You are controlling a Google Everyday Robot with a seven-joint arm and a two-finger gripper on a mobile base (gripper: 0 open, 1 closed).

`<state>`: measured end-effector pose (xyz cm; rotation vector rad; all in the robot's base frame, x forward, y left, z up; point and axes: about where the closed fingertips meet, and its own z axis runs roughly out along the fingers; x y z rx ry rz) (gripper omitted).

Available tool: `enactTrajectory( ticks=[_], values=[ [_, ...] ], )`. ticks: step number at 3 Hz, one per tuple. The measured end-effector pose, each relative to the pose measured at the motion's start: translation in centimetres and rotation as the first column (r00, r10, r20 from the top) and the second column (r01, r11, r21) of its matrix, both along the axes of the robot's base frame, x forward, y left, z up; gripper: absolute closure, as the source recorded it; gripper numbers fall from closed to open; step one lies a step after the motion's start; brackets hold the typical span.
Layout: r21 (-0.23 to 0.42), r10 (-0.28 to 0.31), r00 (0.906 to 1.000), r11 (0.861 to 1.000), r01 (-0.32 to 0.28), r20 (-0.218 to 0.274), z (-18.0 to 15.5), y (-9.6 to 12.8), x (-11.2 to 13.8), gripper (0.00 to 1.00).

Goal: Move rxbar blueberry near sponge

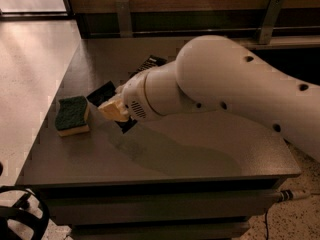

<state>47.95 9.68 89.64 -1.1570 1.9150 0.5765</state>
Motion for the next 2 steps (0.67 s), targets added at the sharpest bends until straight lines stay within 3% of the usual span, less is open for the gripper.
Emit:
enactTrajectory(
  ticks=[2],
  values=[
    [-0.004,0.004,1.0,1.0,-0.004,0.009,0.39,0.26,-0.27,0.12]
  ],
)
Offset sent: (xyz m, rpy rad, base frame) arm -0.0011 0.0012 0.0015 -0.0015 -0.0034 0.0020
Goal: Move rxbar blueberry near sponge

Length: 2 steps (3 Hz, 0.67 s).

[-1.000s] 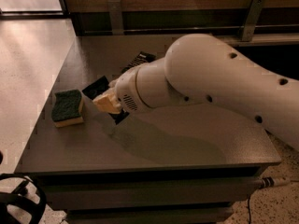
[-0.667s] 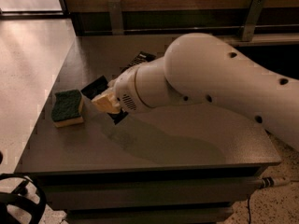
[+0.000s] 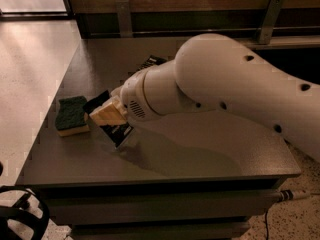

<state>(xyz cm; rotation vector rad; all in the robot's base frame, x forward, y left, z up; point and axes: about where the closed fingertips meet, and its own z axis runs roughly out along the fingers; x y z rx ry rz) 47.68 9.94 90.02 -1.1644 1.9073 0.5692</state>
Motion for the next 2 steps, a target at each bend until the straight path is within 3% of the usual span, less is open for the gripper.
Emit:
enactTrajectory(
  ticks=[1,2],
  values=[
    [-0.002,0.001,1.0,1.0,-0.001,0.005,0.22,0.11,-0.14,0.0],
    [-0.002,0.001,1.0,1.0,-0.001,0.005,0.22,0.11,-0.14,0.0]
  ],
)
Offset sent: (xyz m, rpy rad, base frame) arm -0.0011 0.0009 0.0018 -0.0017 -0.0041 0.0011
